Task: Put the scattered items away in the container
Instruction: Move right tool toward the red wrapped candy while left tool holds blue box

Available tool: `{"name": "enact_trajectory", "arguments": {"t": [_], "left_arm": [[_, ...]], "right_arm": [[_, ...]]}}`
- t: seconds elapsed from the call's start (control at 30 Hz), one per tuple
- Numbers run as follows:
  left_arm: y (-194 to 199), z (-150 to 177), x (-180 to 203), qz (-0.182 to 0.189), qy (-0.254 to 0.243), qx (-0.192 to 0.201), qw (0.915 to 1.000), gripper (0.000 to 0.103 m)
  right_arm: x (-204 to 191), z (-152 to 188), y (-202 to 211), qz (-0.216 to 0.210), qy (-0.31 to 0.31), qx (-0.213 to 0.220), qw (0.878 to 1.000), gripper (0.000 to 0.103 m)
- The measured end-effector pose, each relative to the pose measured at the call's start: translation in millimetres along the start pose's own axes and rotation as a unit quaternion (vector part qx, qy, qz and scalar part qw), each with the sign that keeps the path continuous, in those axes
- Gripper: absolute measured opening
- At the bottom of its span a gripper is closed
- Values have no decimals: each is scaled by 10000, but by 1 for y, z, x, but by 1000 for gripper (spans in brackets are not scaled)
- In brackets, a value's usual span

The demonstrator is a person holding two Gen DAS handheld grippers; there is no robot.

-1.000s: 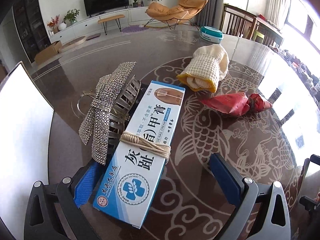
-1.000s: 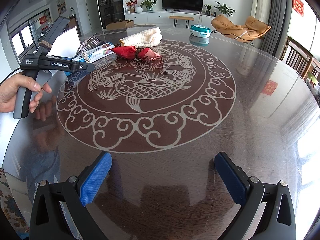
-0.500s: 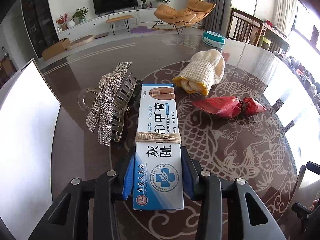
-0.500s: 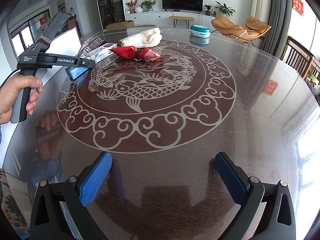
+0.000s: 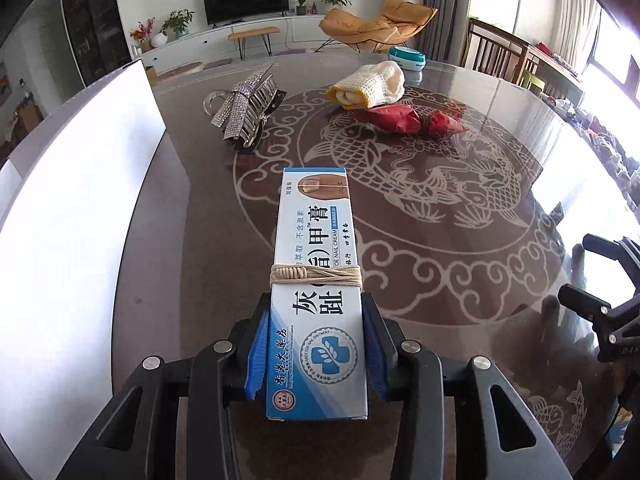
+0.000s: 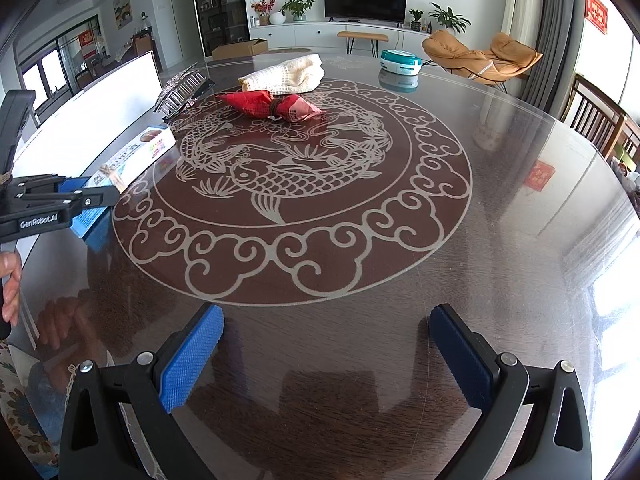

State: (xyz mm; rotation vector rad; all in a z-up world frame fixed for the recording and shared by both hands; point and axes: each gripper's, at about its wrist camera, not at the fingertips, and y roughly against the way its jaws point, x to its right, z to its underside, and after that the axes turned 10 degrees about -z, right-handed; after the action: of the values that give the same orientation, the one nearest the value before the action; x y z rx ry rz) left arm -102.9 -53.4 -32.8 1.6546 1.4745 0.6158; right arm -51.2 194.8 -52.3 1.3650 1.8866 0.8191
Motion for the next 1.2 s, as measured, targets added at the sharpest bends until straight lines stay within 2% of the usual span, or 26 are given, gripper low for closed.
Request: {"name": "enact_trajectory", "arguments": {"t": [0.2,0.37,0.4,0.5,0.53,0.83,1.2], "left_arm": [[22,38,2,-10,26,42,10000,41],[23,37,3,-7,8,42,10000,43],[23,36,4,3,-9,36,10000,48],[18,34,7,-31,-115,9,9999,77],[17,34,9,-63,-162,44,9998,81],[2,20,9,55,-68,-6,10000,101],[-2,18,10,47,-31,53,10000,103]], "right_arm": [[-1,1,0,18,10,-7,10000,103],[0,1,0,20,13,-9,10000,103],[0,1,0,20,13,-10,10000,103],[0,1,0,20,14,-10,10000,103],[0,1,0,20,14,-10,10000,103],[0,1,0,20,15,-10,10000,103],[0,1,0,20,17,-11,10000,103]]}}
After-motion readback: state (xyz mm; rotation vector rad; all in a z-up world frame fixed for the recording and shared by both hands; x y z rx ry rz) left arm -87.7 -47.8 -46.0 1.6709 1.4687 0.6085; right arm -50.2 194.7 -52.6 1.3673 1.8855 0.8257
